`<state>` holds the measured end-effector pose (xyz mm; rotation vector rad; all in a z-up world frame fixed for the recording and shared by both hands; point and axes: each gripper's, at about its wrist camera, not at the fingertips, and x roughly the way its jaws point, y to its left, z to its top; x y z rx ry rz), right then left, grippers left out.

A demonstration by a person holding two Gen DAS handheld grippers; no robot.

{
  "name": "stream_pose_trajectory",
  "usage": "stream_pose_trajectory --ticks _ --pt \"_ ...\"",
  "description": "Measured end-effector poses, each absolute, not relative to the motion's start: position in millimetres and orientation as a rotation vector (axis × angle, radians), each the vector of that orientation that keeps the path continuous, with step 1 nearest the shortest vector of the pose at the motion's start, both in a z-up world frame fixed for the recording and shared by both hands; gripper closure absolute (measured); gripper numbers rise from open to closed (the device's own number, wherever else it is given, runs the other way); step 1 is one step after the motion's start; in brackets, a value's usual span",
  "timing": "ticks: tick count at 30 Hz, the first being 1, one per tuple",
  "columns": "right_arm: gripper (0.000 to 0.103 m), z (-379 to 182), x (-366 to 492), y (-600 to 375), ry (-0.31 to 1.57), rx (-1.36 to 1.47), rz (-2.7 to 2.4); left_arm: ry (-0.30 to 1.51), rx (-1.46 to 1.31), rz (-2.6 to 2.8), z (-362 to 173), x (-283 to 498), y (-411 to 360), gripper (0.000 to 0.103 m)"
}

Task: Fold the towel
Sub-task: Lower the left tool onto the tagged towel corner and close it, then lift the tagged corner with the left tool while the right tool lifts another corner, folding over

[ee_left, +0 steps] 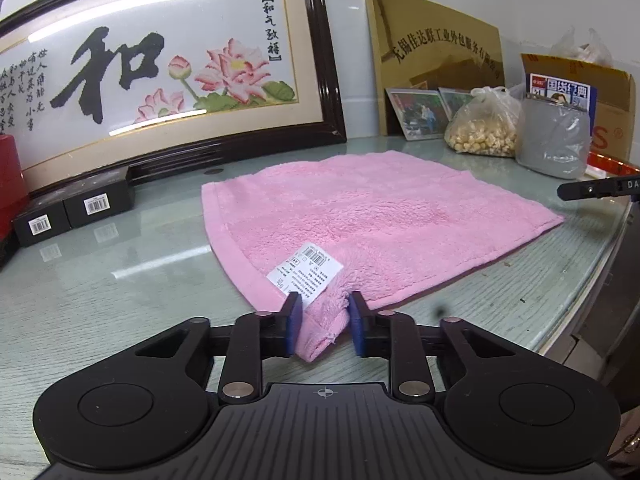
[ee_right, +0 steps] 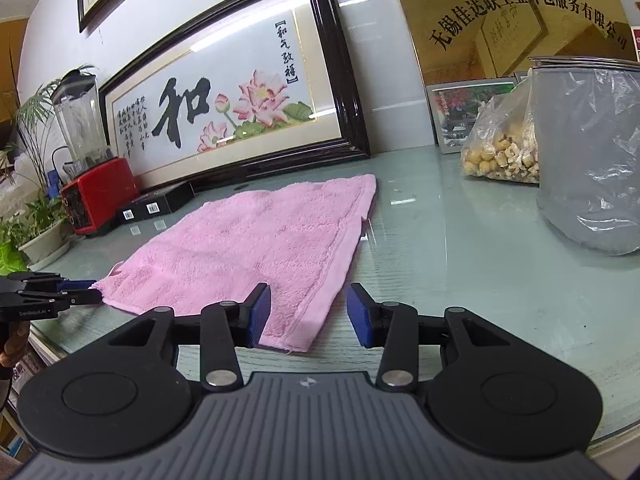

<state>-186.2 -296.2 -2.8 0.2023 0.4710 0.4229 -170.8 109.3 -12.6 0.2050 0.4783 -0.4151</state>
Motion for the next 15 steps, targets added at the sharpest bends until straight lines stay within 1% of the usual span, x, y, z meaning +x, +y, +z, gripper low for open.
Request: stream_pose_trajectory --ticks 1,3,12,13,14,15 --pt "0.054 -4 -187 -294 0.477 0.188 0.44 0.472 0.222 -0.408 -13 -172 106 0.094" --pt "0.048 -7 -187 -290 0.489 0.159 0.473 0.459 0.256 -0.393 -14 -174 99 0.096" --pt "0.048 -11 -190 -260 0.466 0.003 0.48 0.448 0.272 -0.339 -15 -178 89 0.097" --pt "0.051 -11 -189 -256 0.462 -0.019 0.471 0.449 0.271 -0.335 -15 -178 88 0.097" --pt "0.061 -12 -190 -253 0.458 -0.036 0.457 0.45 0.267 -0.332 -14 -178 88 0.097" --pt "0.074 -12 -190 -251 0.453 -0.052 0.442 0.451 0.26 -0.331 -14 -178 88 0.097"
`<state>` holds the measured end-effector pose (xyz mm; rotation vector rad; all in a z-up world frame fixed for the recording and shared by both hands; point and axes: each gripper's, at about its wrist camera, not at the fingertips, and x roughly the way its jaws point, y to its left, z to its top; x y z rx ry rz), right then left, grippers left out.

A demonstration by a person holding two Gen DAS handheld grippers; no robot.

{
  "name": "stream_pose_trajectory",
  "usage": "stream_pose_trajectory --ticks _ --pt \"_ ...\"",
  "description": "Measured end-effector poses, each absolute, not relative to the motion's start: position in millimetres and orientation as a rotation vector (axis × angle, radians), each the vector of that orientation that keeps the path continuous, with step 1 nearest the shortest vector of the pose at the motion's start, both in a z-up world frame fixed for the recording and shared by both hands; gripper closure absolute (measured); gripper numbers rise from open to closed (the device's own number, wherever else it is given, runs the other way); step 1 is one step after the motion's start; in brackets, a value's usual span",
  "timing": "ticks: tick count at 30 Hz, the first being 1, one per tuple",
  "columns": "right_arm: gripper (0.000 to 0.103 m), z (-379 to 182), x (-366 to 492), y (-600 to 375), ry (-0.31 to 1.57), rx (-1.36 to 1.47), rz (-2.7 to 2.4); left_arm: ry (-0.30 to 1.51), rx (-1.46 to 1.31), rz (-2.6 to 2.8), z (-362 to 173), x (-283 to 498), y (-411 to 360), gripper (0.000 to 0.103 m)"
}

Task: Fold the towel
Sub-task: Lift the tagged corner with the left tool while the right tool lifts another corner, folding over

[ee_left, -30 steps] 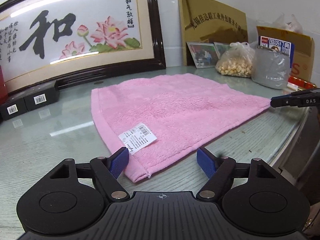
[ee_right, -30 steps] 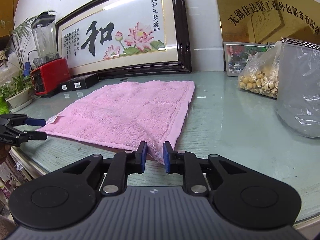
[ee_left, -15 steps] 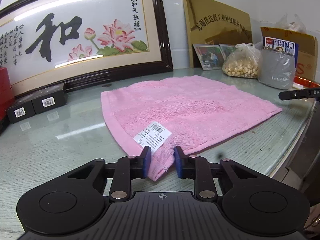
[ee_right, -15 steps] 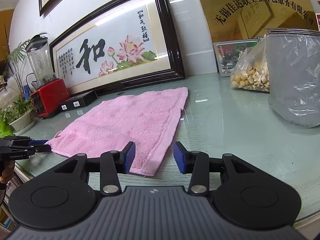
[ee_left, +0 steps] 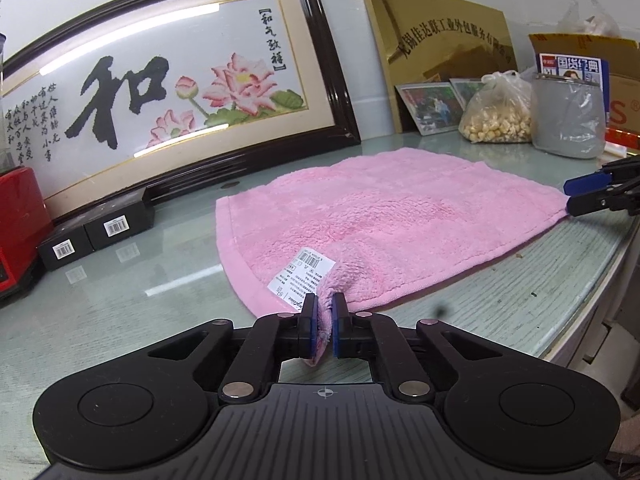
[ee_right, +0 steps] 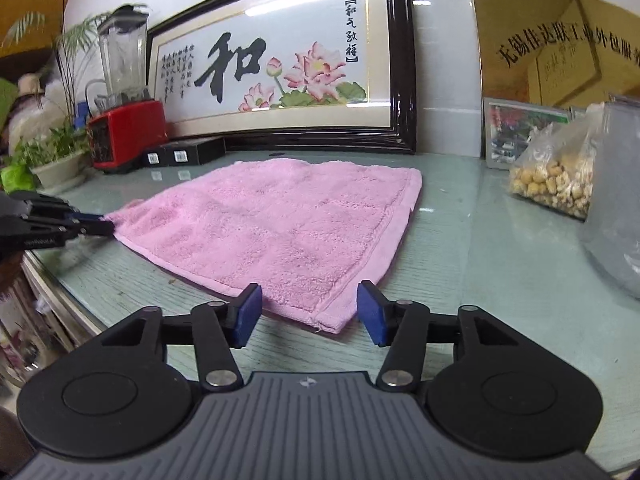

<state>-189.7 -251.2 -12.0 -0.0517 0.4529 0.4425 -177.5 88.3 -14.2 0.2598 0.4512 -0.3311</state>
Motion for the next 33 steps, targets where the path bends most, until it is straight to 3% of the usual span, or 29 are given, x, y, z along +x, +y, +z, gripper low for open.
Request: stream_pose_trajectory --ticks 3,6,20,27,33 --pt "0.085 -13 -192 -255 0.45 -0.013 0.445 0.453 0.238 -0.331 -14 -178 90 0.097" --pt "0.088 -13 -196 -258 0.443 0.018 0.441 0.447 0.21 -0.335 -12 -181 91 0.098" --pt "0.089 25 -212 -271 0.317 0.086 0.424 0.296 0.097 -0.299 32 -195 89 0.098" --pt "0.089 69 -179 -263 0.21 0.11 0.386 0.26 0.062 -0.245 70 -151 80 0.098" --pt "0.089 92 -105 -253 0.234 0.133 0.343 0.309 0.059 -0.155 80 -83 71 0.098"
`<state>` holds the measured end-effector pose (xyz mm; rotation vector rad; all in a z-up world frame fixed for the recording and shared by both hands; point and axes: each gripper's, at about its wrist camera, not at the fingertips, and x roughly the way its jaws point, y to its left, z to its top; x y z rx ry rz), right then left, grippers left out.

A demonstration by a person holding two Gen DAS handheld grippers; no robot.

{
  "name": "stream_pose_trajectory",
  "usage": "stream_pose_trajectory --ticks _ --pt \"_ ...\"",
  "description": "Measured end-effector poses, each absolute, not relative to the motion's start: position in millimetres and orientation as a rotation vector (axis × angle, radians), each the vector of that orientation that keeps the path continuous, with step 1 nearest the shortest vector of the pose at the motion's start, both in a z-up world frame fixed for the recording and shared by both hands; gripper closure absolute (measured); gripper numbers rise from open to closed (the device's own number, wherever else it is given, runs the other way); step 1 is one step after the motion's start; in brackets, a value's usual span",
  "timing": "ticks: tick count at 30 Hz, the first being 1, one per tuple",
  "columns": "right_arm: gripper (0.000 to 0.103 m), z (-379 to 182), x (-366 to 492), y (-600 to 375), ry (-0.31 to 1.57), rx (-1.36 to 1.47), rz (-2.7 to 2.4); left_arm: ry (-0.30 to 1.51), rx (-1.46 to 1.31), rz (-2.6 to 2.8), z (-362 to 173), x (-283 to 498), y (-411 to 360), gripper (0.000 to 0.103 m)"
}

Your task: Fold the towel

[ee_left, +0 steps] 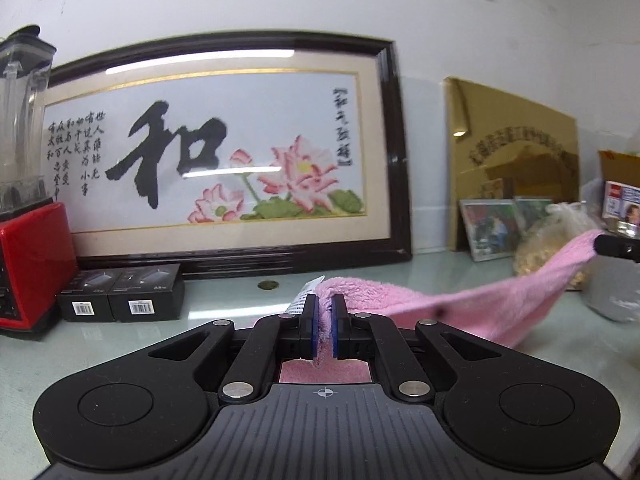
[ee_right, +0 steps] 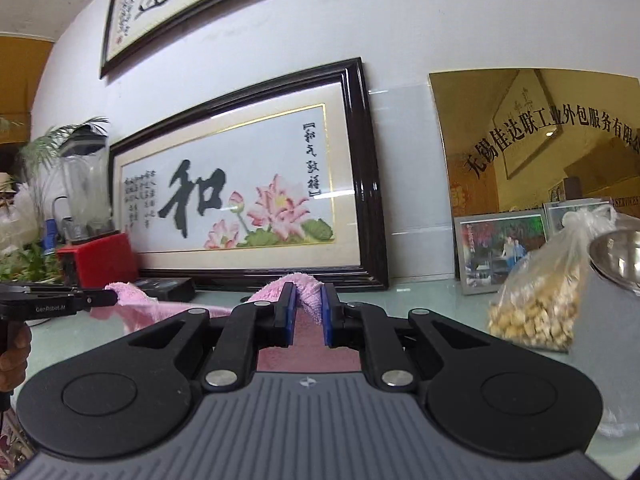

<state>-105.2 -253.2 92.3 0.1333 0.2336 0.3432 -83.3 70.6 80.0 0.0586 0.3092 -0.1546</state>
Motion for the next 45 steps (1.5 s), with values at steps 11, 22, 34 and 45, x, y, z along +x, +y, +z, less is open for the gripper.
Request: stream_pose_trajectory --ticks 11,22,34,45 --pt "0.089 52 36 -220 0.462 0.091 0.242 0.521 0.082 -0.039 39 38 65 0.097" --pt "0.085 33 58 -226 0.47 0.127 0.175 0.522 0.018 -0.012 36 61 82 0.049" --pt "0.061 30 57 -275 0.474 0.313 0.127 0.54 0.032 -0.079 36 38 98 0.029" --pt "0.056 12 68 -286 0.614 0.42 0.295 0.665 0.068 -0.186 15 30 98 0.028"
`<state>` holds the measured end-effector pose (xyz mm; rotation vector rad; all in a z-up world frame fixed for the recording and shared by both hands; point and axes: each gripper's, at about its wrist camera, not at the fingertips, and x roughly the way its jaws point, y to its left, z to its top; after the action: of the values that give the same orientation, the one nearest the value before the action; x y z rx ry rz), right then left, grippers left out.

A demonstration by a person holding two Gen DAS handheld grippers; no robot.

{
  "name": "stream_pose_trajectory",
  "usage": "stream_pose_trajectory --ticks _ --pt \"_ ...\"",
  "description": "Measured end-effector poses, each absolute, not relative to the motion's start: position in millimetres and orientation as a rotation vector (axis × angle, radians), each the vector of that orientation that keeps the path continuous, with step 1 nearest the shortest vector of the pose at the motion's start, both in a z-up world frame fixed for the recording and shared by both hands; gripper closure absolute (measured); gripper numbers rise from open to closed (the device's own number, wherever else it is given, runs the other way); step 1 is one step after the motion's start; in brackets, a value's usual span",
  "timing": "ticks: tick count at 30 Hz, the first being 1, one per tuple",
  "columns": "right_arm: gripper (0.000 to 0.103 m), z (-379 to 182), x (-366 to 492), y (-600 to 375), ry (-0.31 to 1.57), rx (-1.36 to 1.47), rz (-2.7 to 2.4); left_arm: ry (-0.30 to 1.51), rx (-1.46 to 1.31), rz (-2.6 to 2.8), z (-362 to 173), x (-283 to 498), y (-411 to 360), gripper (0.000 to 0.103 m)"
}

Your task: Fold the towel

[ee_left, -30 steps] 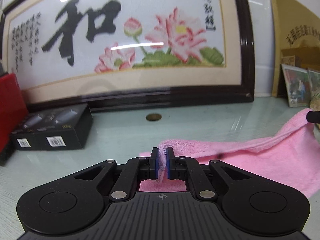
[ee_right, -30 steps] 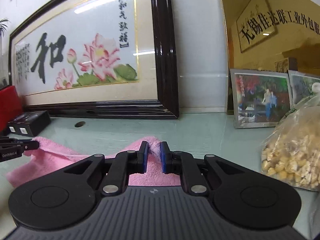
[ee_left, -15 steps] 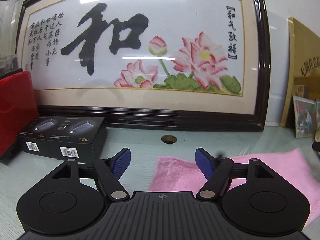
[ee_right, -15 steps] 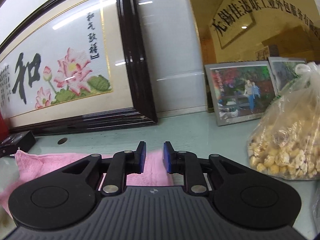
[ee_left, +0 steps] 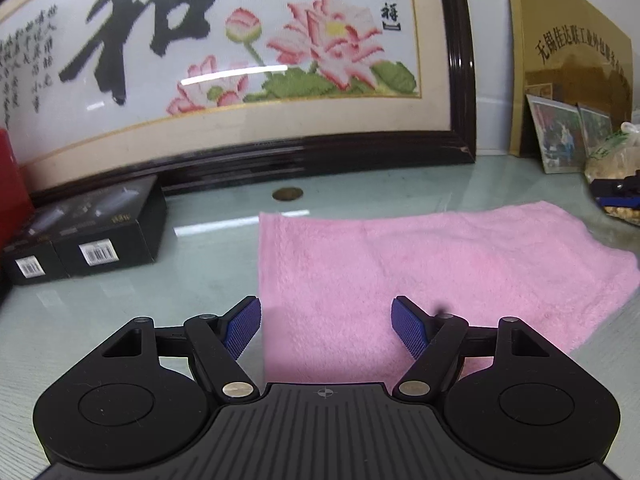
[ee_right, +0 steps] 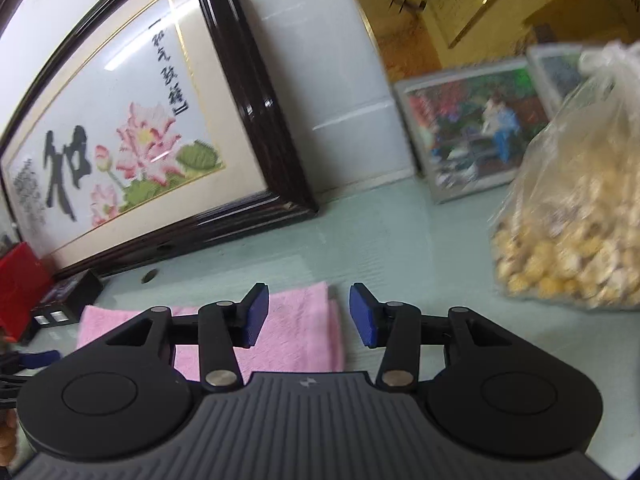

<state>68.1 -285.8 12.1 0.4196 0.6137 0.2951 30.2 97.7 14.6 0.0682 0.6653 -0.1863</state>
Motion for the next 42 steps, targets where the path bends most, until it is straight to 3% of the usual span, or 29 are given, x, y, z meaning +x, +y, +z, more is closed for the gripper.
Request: stream_pose_trajectory --ticks 7,10,14,16,21,24,28,33,42 --pt "0.06 -1 77 -278 0.694 0.41 0.285 0.661 0.097 -0.172 12 26 97 0.022" --pt "0.073 -1 76 -273 0.698 0.385 0.298 0.667 0.102 -0.178 12 25 97 0.02" --pt "0.098 7 67 -267 0.667 0.331 0.278 0.663 0.104 -0.177 12 23 99 0.018" --pt "0.101 13 59 -268 0.634 0.323 0.284 0.663 0.102 -0.177 13 22 100 0.017" --pt "0.1 19 40 -275 0.592 0.329 0.31 0.662 0.101 -0.175 14 21 103 0.013" --pt "0.092 11 50 -286 0.653 0.38 0.274 0.657 0.119 -0.169 14 20 101 0.012" --pt "0.09 1 57 -295 0.708 0.443 0.266 0.674 0.159 -0.169 10 20 97 0.011" --pt "0.074 -4 56 -295 0.735 0.471 0.3 0.676 0.159 -0.182 11 18 98 0.009" --pt "0.074 -3 47 -292 0.746 0.447 0.338 0.682 0.148 -0.185 12 16 106 0.007"
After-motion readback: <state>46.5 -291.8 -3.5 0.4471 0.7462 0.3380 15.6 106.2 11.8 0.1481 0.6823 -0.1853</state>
